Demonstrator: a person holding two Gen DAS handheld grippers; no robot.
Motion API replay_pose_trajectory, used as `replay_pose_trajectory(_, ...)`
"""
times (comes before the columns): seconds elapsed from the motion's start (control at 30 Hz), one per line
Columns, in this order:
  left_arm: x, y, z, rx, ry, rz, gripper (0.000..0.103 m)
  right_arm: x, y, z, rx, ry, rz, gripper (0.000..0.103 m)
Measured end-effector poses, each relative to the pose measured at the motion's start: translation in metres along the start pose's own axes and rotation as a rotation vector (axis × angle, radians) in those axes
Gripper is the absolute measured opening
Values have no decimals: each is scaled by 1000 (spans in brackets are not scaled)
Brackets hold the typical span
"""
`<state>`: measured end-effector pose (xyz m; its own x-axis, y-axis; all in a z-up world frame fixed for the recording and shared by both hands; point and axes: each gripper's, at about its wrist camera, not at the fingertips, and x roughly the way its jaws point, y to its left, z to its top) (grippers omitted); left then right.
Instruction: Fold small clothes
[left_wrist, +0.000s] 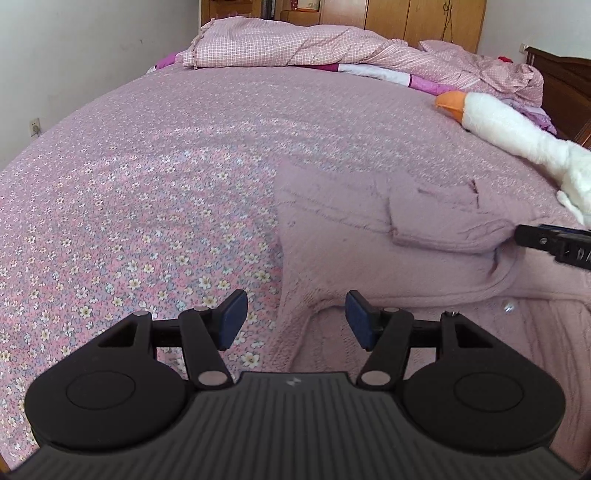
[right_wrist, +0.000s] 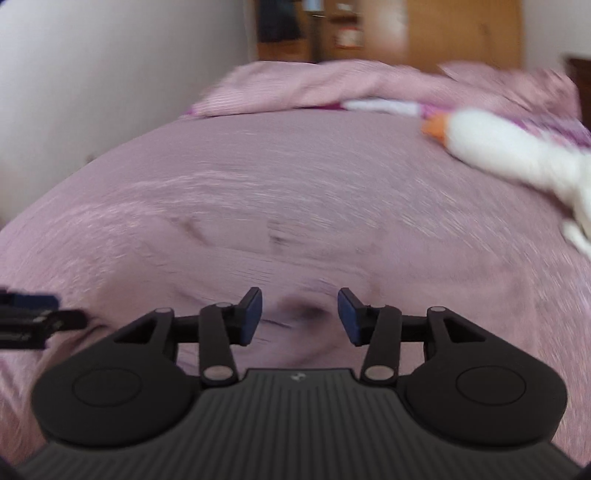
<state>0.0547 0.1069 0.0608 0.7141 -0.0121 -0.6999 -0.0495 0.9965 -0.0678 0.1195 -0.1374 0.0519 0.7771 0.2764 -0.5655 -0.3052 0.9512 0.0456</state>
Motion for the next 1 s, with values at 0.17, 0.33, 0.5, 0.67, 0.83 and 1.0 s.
replay_pose_trajectory(0.17,1,-2,4,13,5,18,66,21,41,8,-137,19,78,48)
replay_pose_trajectory(0.33,5,1,3,14,18,26,66,47,66,10,-177,58,100,48)
replay_pose_trajectory(0.5,11,6,5,-3,26,28,66,69,76,5,-200,85,68,47)
replay_pose_trajectory(0.67,13,5,8,-6,19,25,66,73,60,5,-118,59,25,13)
replay_pose_trajectory(0.83,13,0,17,6,-6,15,66,40,30,21,22,-49,-3,11)
replay_pose_trajectory(1.0,18,-10,26,26,-27,4,66,-5,-15,33,138,-159,-57,11)
